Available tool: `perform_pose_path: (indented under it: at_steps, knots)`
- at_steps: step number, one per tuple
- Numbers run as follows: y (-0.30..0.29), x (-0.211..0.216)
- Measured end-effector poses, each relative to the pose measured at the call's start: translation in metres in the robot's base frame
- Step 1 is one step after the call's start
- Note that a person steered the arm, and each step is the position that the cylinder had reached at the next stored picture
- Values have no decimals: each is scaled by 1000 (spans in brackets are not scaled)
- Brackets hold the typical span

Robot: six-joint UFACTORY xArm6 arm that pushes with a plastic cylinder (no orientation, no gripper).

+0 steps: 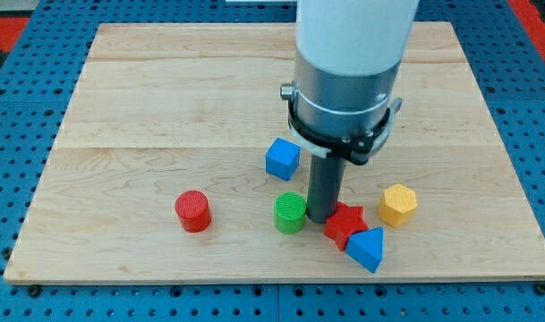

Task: Separate the red star from blue triangle

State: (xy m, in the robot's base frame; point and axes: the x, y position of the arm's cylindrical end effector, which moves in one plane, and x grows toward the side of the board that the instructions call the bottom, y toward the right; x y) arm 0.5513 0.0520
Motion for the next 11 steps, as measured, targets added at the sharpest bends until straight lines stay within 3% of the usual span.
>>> perform_pose_path:
  at_steps: [2,3,4,5,6,7,9,11]
  knots:
    - [-19,1]
    - [0,-48]
    - [71,-97]
    - [188,-86]
    - [255,-17]
    - [230,64]
    - [187,66]
    - [42,58]
